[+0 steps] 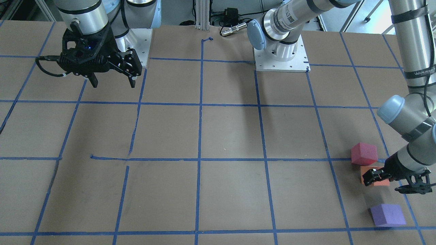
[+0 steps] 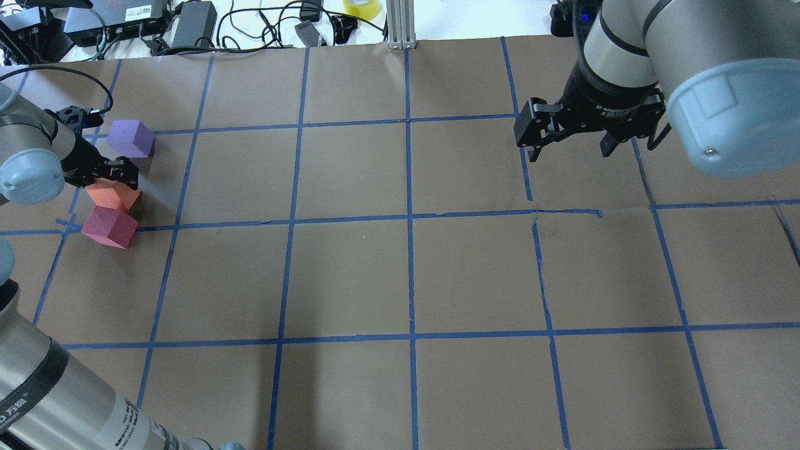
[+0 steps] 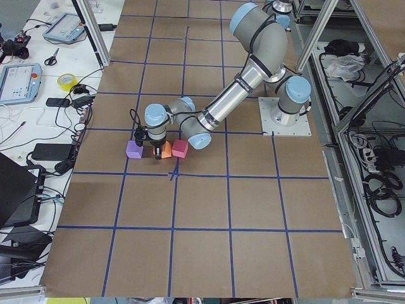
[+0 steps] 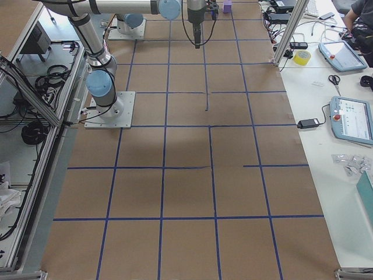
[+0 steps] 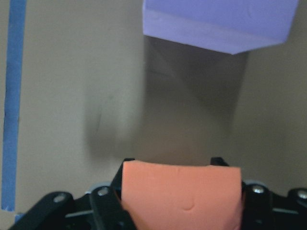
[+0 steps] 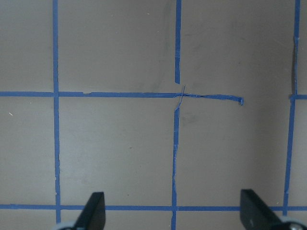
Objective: Arrange blocks in a line
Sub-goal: 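Lower the orange cube between the purple and pink cubes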
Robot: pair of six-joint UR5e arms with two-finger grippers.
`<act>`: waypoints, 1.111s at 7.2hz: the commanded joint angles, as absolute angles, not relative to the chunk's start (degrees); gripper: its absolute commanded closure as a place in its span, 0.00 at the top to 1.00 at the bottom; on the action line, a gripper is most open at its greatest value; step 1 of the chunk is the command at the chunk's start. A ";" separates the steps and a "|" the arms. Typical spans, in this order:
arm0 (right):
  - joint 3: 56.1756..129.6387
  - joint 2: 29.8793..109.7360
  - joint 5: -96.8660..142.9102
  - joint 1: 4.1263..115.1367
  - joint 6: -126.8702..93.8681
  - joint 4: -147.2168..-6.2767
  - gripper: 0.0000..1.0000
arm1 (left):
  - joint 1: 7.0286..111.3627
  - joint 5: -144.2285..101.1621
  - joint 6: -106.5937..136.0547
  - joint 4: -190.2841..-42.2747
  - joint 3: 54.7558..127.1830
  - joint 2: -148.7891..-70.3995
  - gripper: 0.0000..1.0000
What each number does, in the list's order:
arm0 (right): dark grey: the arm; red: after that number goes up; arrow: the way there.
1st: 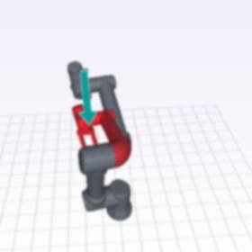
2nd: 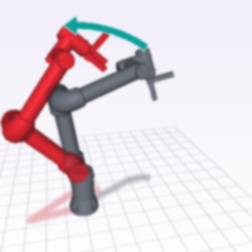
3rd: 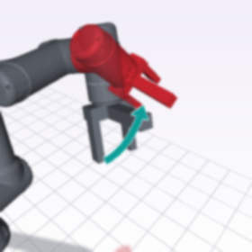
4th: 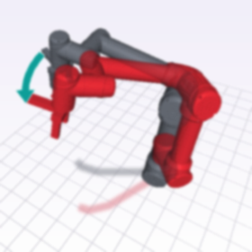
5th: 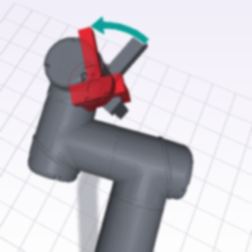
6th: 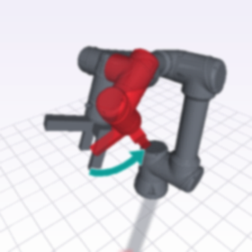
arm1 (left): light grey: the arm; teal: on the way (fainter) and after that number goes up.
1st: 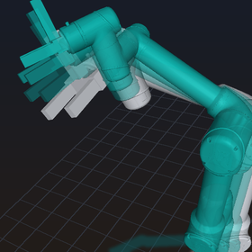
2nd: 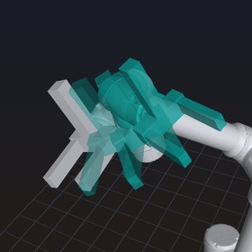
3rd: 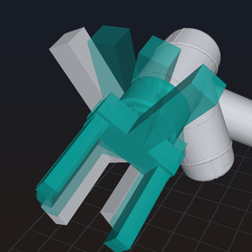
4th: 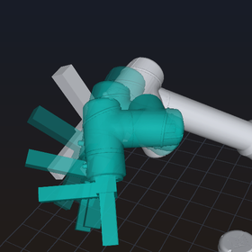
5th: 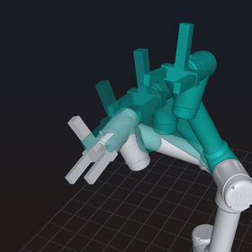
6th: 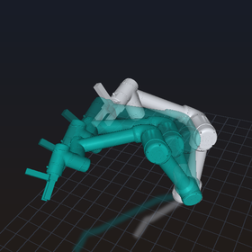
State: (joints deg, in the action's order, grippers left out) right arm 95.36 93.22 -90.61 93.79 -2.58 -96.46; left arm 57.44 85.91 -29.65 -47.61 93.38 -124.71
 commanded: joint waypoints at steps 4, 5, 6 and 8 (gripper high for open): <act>95.62 93.96 -90.79 93.87 -2.64 -95.71 1.00 | 57.48 84.46 -31.64 -46.32 93.51 -124.98 0.21; 95.54 93.96 -90.70 93.87 -2.64 -95.80 1.00 | 57.48 84.55 -31.47 -46.67 93.60 -124.98 0.99; 95.54 93.96 -90.79 93.87 -2.72 -95.80 1.00 | 57.48 85.16 -30.77 -47.10 93.52 -124.11 1.00; 95.62 93.96 -90.88 93.87 -2.72 -95.80 1.00 | 57.66 85.78 -29.18 -53.22 93.34 -119.99 1.00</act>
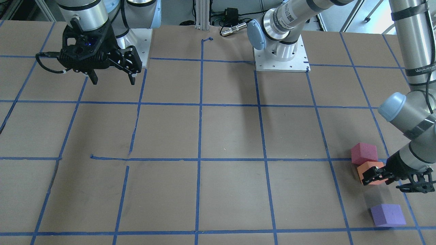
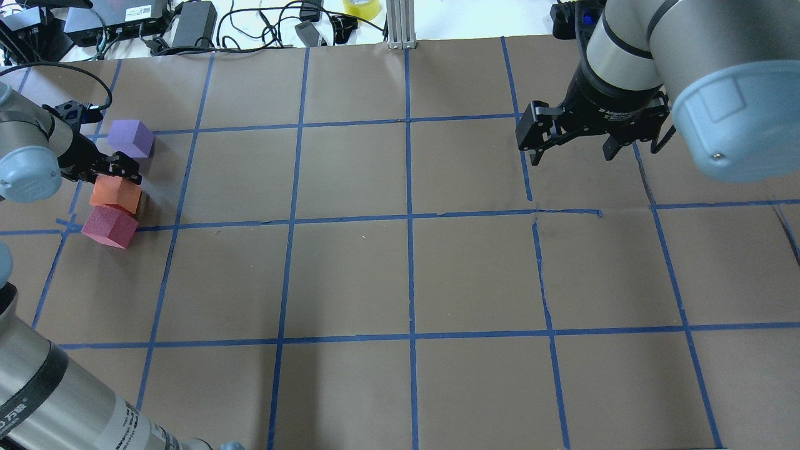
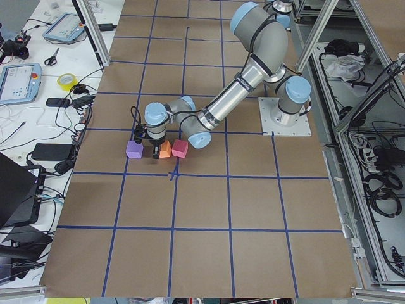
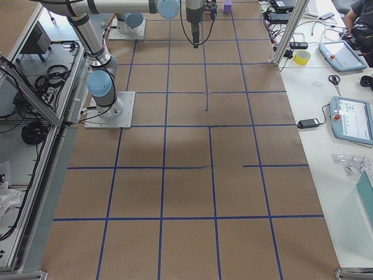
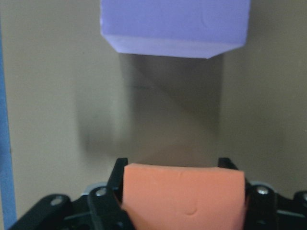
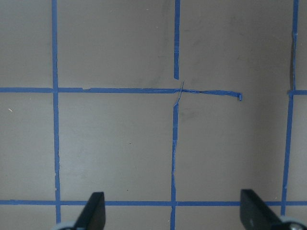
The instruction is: Arrange blocks in a line
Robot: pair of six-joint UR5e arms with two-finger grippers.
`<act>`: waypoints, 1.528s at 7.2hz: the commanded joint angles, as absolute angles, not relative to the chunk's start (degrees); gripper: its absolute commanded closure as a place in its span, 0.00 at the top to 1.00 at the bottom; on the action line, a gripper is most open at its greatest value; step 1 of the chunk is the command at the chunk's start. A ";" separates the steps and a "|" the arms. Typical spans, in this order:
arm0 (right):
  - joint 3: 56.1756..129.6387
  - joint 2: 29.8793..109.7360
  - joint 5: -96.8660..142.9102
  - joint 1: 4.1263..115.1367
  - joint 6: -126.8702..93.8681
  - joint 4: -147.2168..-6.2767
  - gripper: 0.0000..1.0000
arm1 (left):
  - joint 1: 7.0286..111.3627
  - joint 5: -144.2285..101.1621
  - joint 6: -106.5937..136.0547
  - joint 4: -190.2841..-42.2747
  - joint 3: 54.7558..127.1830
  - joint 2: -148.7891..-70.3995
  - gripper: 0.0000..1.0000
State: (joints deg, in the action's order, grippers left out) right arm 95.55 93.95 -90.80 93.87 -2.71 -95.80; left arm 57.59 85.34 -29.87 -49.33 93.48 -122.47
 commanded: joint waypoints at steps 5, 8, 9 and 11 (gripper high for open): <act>95.62 93.96 -91.41 93.87 -2.72 -95.80 1.00 | 67.88 86.65 -10.72 -86.02 93.25 -98.30 1.00; 95.54 93.95 -91.58 93.87 -2.72 -95.80 1.00 | 86.53 90.62 2.11 -85.25 91.32 -90.99 1.00; 95.54 93.96 -91.58 93.87 -2.81 -95.80 1.00 | 89.79 90.88 1.94 -85.17 92.36 -89.49 1.00; 95.54 93.96 -91.58 93.87 -2.99 -95.80 1.00 | 90.62 90.97 1.93 -86.83 91.32 -85.44 1.00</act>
